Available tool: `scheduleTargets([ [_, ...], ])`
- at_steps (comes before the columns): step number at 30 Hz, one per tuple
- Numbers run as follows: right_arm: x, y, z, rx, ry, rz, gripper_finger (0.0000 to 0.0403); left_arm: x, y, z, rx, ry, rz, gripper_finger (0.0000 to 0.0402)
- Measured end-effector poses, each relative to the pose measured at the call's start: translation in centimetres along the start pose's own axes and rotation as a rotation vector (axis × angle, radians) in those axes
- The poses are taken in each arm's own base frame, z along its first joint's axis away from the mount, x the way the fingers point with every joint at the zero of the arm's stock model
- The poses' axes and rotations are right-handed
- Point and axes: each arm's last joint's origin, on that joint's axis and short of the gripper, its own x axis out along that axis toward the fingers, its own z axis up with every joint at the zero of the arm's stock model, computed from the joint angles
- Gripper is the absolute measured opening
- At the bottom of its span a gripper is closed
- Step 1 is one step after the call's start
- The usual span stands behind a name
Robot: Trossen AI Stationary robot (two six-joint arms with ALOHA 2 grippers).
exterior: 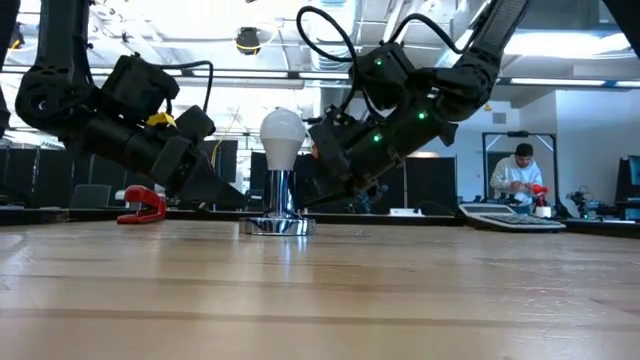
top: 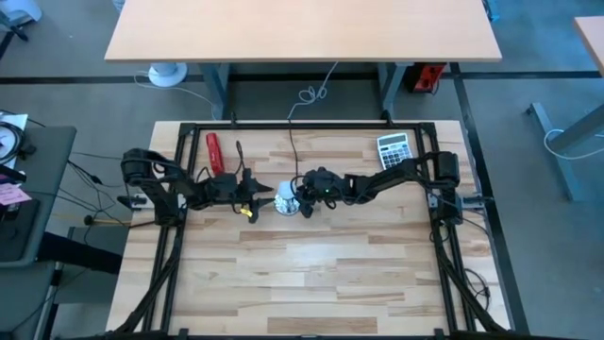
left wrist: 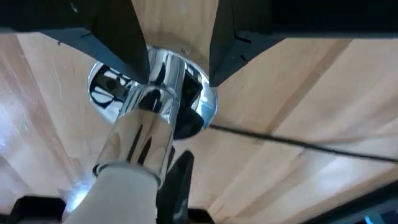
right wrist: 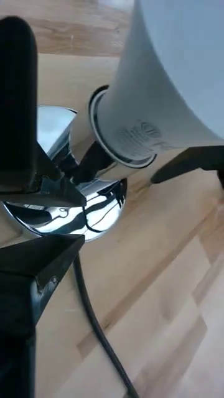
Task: Screw lightbulb
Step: Remove the lightbulb from the silver lamp socket
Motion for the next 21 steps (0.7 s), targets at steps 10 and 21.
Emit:
scheduleTargets([
  [10,-0.3,1.9,-1.0,-0.013,0.039,0.038,0.0091,0.5,0.0,-0.3,-0.051,0.065,0.016,0.0106],
  [21,-0.7,3.7,-1.7,0.007,0.056,0.081,0.0091,0.5,-0.6,-0.4,-0.055,0.081,-0.002,0.0048],
])
